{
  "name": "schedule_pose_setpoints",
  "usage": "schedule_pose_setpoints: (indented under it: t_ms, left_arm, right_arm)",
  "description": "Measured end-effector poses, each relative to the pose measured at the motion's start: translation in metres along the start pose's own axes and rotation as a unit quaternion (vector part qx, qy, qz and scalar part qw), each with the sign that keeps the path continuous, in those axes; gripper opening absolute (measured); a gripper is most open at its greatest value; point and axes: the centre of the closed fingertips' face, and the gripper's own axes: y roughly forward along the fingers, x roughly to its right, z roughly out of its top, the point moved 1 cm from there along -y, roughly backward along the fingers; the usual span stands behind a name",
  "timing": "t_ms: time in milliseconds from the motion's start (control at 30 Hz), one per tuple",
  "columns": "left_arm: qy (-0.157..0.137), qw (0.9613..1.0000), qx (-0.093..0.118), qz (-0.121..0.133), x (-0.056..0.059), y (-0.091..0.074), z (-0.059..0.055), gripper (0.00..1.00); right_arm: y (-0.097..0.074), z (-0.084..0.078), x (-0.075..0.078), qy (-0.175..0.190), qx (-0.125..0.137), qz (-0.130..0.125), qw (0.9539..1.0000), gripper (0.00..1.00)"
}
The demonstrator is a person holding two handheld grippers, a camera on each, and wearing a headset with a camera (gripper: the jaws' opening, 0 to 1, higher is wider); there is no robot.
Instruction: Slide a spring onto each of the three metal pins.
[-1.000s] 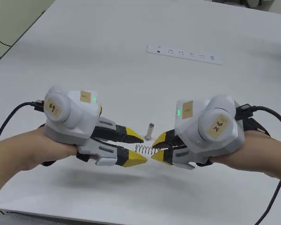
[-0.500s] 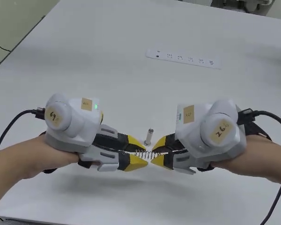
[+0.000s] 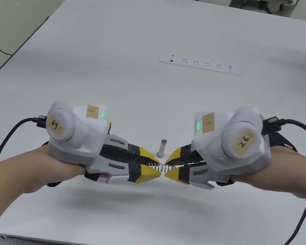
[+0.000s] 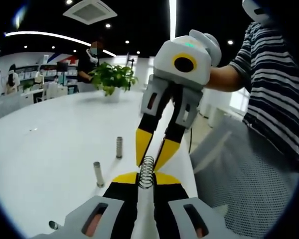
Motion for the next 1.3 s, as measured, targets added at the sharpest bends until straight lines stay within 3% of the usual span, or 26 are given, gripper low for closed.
schedule_pose_setpoints:
  t_ms: [500,800,900,1100,1300]
  left_arm:
    - [-0.004,0.9999,0.002,-0.016,0.005,0.001,0.002,0.03]
    - [-0.008,0.9998,0.004,-0.019,0.006,-0.002,0.003,0.03]
    - [-0.010,0.9997,0.003,-0.022,0.007,-0.002,0.003,0.03]
    - [-0.010,0.9997,-0.001,-0.024,0.008,0.000,0.002,0.03]
    - [-0.011,0.9997,-0.002,-0.020,0.005,-0.001,0.000,0.03]
  right_arm:
    - [-0.005,-0.001,-0.004,-0.003,0.020,0.002,0.9998,0.08]
    - [-0.006,-0.015,-0.003,-0.001,0.012,-0.002,0.9999,0.09]
    - [-0.006,-0.011,-0.005,0.001,0.025,0.001,0.9997,0.09]
    - [-0.005,-0.011,-0.007,-0.011,0.027,0.002,0.9996,0.07]
    - [-0.011,-0.006,-0.004,-0.025,0.043,-0.010,0.9987,0.06]
